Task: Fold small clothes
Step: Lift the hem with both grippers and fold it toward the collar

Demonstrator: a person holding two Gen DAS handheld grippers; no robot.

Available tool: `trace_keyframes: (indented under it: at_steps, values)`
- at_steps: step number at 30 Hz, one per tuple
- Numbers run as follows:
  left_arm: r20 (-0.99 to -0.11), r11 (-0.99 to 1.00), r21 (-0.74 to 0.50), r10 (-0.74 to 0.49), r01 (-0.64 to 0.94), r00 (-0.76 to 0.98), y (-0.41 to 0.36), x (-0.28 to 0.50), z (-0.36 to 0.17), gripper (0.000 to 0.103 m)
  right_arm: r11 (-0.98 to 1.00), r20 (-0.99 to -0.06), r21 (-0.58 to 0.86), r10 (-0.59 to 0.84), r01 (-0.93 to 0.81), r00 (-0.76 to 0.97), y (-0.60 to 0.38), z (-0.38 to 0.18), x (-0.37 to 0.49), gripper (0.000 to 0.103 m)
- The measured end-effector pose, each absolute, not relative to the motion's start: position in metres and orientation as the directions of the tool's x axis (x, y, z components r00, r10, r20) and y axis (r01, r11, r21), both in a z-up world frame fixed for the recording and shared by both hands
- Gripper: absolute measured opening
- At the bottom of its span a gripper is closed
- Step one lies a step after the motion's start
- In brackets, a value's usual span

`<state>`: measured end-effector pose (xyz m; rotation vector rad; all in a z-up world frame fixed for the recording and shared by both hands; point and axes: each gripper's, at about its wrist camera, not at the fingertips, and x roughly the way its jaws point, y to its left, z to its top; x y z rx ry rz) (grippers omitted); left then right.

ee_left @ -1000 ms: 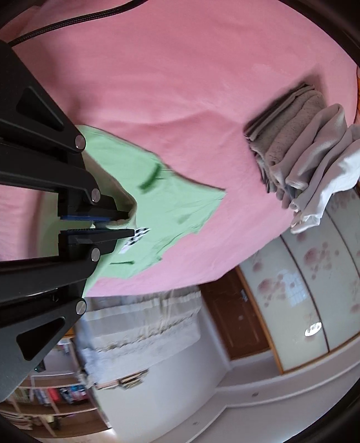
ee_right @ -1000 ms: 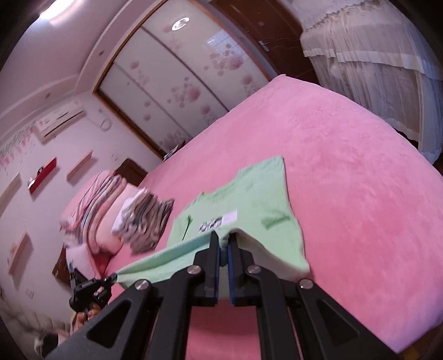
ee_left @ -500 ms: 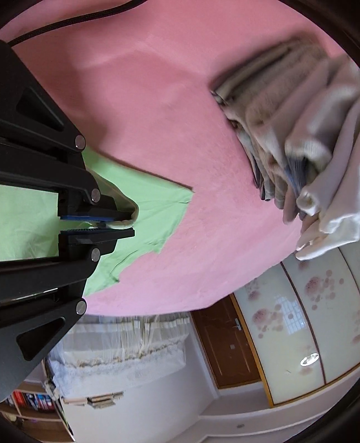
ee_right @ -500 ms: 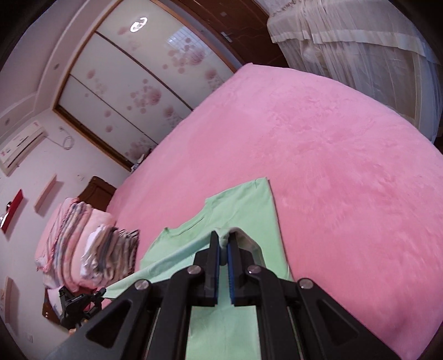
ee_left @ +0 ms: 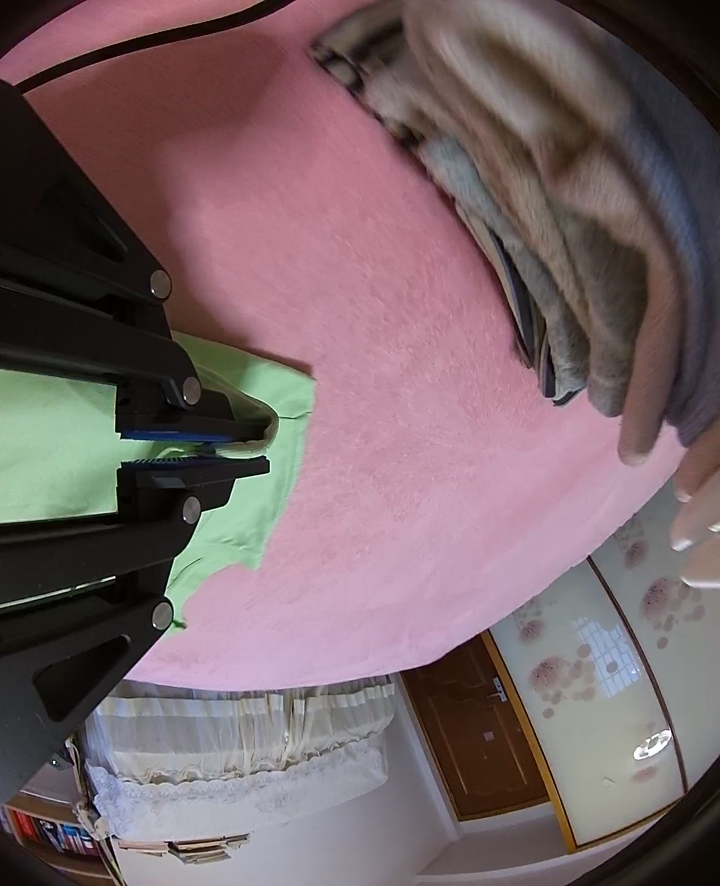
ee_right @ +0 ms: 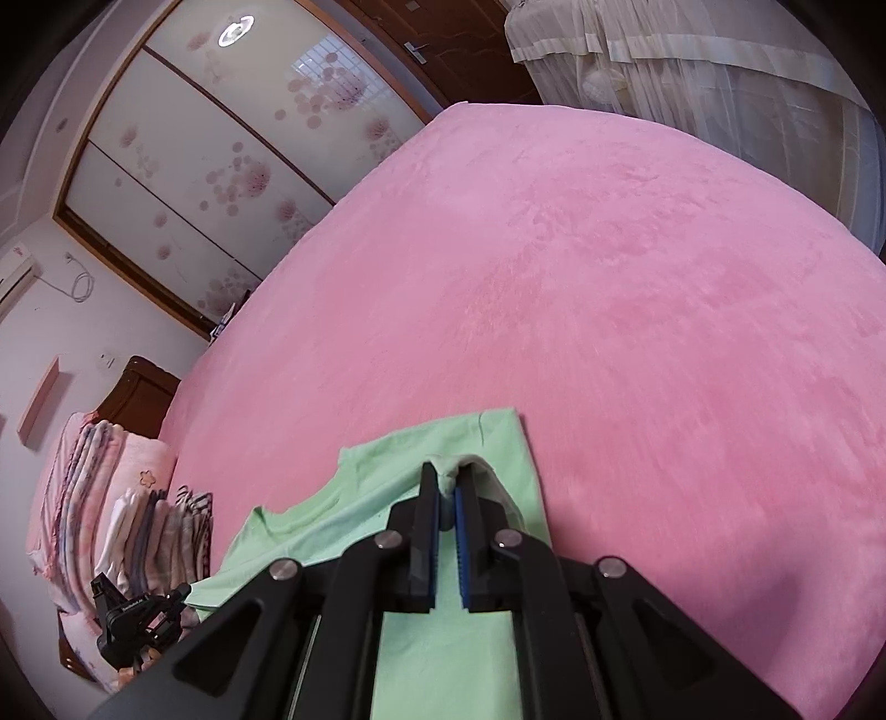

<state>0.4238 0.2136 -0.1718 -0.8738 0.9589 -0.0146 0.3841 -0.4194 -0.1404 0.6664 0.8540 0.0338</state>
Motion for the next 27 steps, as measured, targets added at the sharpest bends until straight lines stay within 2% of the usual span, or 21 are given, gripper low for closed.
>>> trace_keyframes:
  at_steps: [8,10,13,15,18,21,25,27]
  values:
    - [-0.759,0.693,-0.602,-0.341,-0.398,0.554,0.2,0.458,-0.2,0.004,0.819,-0.738,0.503,0.24,0.277,0.63,-0.415,-0.165,0.417,0.005]
    - [-0.769,0.705,-0.588,-0.335,-0.397,0.545,0.197,0.463,-0.203,0.008,0.824,-0.761,0.483,0.229,0.295,0.607,-0.414,-0.172,0.423,0.007]
    - [-0.759,0.71,-0.594,-0.339,-0.378,0.555,0.192,0.468,-0.202,0.021,0.818,-0.771,0.484,0.231,0.311,0.594,-0.415,-0.178,0.427,0.009]
    - [-0.752,0.72,-0.593,-0.337,-0.36,0.566,0.187,0.47,-0.198,0.032,0.803,-0.76,0.507,0.245,0.313,0.602,-0.417,-0.179,0.428,0.023]
    - [-0.749,0.735,-0.582,-0.317,-0.348,0.582,0.184,0.474,-0.191,0.041,0.795,-0.747,0.521,0.25,0.311,0.616,-0.418,-0.178,0.428,0.037]
    - [-0.74,0.726,-0.583,-0.289,-0.364,0.607,0.188,0.478,-0.188,0.047,0.792,-0.741,0.524,0.243,0.313,0.626,-0.42,-0.174,0.431,0.038]
    - [-0.741,0.711,-0.588,-0.28,-0.386,0.61,0.193,0.484,-0.19,0.048,0.76,-0.714,0.575,0.284,0.303,0.64,-0.426,-0.171,0.433,0.038]
    - [-0.748,0.736,-0.568,-0.275,-0.369,0.604,0.188,0.482,-0.188,0.048,0.778,-0.719,0.555,0.271,0.295,0.64,-0.424,-0.168,0.431,0.038]
